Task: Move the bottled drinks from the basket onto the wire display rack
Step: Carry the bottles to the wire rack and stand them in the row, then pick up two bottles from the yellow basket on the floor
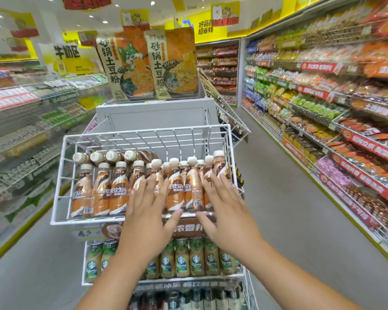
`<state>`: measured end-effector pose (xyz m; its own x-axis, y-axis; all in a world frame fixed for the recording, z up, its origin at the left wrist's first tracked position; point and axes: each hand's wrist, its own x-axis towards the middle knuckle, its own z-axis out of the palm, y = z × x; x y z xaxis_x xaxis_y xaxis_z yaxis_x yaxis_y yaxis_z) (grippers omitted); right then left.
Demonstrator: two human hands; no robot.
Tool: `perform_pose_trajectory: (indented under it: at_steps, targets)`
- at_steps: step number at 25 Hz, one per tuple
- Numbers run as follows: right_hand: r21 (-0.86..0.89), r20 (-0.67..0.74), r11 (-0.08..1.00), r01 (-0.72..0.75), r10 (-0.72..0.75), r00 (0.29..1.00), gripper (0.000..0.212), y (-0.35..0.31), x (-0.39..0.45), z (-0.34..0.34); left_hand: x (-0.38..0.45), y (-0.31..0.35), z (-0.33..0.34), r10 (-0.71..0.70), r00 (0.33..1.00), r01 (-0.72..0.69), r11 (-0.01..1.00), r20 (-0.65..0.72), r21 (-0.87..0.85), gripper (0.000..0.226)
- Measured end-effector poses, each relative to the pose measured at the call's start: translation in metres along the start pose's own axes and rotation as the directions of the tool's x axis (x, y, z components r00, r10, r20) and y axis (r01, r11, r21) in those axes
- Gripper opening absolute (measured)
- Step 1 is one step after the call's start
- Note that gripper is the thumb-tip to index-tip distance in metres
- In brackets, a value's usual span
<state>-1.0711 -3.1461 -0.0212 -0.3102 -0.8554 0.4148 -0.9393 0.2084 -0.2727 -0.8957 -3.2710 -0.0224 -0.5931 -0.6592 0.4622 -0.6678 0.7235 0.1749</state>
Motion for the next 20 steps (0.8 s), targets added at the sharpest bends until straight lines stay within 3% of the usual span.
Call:
perform_pose_trajectory:
  at_steps: [5,11,20]
  targets:
    - [-0.066,-0.005,0.984,-0.167,0.167,0.986,0.079,-0.030,-0.061,-0.006,-0.041,-0.011,-0.023,0.106,0.991,-0.110,0.993,0.081,0.043,0.082]
    - [-0.201,-0.049,0.900,-0.387,0.385,0.921,0.077,-0.082,-0.182,-0.044,-0.106,0.025,-0.042,0.341,0.932,-0.327,0.937,0.122,-0.118,0.080]
    - [-0.288,-0.232,0.609,-0.739,0.704,0.671,0.086,-0.091,-0.402,-0.133,-0.226,0.180,-0.050,0.701,0.711,-0.648,0.680,0.046,-0.344,0.085]
